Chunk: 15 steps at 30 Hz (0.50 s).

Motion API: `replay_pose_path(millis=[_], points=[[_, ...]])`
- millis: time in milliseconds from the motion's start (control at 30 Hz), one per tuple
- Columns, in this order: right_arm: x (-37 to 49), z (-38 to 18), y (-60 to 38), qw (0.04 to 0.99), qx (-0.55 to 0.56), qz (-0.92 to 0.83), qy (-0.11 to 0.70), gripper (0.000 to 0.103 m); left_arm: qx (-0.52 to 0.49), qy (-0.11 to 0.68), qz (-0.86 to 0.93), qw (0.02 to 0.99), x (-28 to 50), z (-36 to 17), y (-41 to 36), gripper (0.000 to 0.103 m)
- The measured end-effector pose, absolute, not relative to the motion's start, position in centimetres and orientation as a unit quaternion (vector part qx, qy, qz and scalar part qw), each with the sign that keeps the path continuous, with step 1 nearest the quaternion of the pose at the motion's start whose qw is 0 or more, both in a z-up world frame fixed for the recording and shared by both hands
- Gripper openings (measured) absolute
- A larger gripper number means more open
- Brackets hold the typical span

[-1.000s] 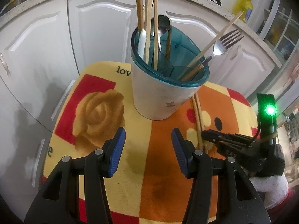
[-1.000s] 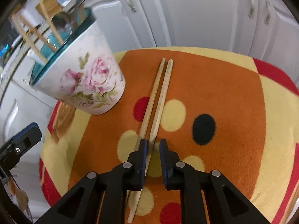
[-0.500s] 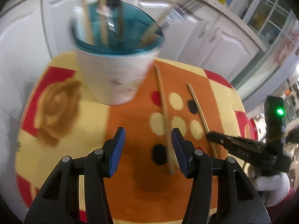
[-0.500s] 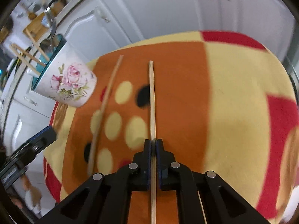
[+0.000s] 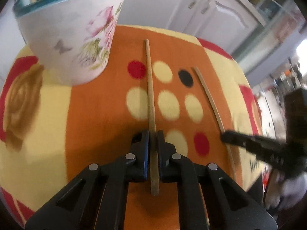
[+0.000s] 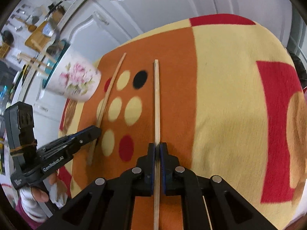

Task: Organize utensils
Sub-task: 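Grasp a wooden chopstick with the right tool while the left tool grasps the other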

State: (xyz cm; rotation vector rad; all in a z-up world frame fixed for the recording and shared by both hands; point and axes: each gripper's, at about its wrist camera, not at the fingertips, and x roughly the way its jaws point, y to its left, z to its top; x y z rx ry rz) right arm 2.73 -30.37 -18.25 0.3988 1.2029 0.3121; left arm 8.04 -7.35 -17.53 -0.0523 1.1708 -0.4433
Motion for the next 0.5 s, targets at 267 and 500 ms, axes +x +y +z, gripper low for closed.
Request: replay_pose_path(millis=[267, 500], points=[[0.9, -18.2, -29.6, 0.783, 0.193, 0.152, 0.571, 0.011, 0.025, 0.576, -0.239, 0.781, 2.1, -17.7, -3.7, 0.006], [5.0, -16.4, -29.0, 0.81, 0.156, 0.128, 0.551, 0.028, 0.0, 0.548, -0.214, 0.809, 3.5, -15.8, -3.1, 0.034]])
